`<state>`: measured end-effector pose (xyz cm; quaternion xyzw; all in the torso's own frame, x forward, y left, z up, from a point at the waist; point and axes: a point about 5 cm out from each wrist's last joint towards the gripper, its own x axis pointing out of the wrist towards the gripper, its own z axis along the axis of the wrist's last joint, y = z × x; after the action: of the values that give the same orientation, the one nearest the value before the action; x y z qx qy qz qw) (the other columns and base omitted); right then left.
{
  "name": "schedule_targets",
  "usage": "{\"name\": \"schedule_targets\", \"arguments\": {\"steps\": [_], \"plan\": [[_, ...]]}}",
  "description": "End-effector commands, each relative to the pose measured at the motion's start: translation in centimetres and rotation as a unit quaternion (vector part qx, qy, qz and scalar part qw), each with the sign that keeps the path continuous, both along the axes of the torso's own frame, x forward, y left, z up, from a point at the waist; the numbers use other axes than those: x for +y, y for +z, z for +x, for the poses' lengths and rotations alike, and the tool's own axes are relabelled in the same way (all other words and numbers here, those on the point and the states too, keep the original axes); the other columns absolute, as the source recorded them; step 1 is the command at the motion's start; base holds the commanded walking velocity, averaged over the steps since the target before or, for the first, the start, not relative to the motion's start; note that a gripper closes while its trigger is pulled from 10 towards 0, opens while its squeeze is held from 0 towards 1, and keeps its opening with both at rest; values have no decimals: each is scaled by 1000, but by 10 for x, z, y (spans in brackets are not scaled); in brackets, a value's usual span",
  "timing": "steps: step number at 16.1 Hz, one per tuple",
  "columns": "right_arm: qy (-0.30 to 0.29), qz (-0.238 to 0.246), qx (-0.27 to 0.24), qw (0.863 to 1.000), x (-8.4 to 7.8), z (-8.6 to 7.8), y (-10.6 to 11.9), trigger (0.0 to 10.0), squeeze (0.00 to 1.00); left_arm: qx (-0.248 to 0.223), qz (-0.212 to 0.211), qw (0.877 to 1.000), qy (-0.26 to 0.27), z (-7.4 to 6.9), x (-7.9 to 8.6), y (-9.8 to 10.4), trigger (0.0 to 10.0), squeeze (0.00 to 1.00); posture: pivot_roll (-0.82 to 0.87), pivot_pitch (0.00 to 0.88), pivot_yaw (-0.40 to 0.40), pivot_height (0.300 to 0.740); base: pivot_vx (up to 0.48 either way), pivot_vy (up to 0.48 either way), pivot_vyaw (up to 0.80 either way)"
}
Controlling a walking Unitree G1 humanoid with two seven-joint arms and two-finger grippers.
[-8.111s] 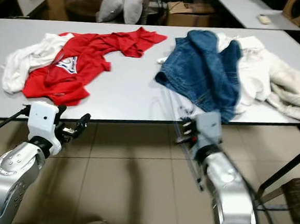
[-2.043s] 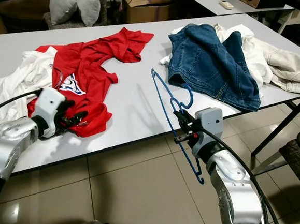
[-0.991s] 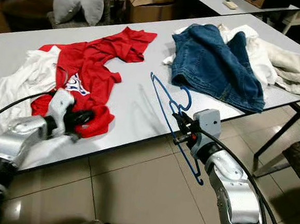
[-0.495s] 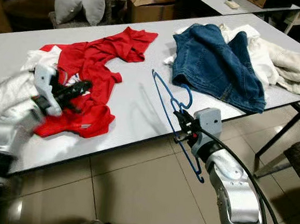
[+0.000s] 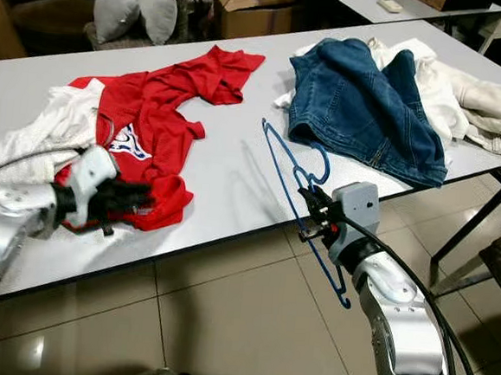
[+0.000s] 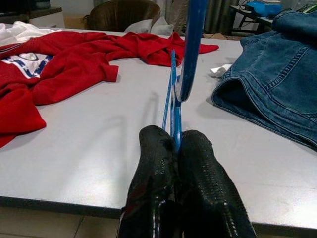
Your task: Hang hanger
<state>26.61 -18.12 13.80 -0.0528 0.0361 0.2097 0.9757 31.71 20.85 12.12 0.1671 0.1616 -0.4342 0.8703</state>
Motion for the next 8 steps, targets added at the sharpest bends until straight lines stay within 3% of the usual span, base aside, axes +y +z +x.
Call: {"name": "schedule_targets", "arguments": {"steps": [1, 3, 6, 7, 8], "plan": [[4, -4, -5, 1000, -2, -1, 3, 10000, 0, 8, 1, 1000, -2, 2, -1, 0, 10000, 1000, -94, 57, 82, 740, 0, 0, 0], [7, -6, -6, 1000, -1, 0, 3, 10000, 0, 22, -15, 1000, 1, 3, -2, -3, 10000, 1000, -99, 55, 81, 740, 0, 0, 0], [16, -7, -8, 1000, 3, 1, 5, 10000, 0, 19, 6, 999, 27, 7, 2, -9, 10000, 992, -104, 52, 80, 740, 0, 0, 0], [20, -8, -8, 1000, 4, 2, 5, 10000, 0, 11, 24, 999, 42, 9, 5, -11, 10000, 329, -102, 51, 74, 740, 0, 0, 0], [25, -9, -7, 1000, 6, 3, 4, 10000, 0, 1, 47, 997, 60, 12, 9, -13, 10000, 0, -102, 51, 74, 740, 0, 0, 0]]}}
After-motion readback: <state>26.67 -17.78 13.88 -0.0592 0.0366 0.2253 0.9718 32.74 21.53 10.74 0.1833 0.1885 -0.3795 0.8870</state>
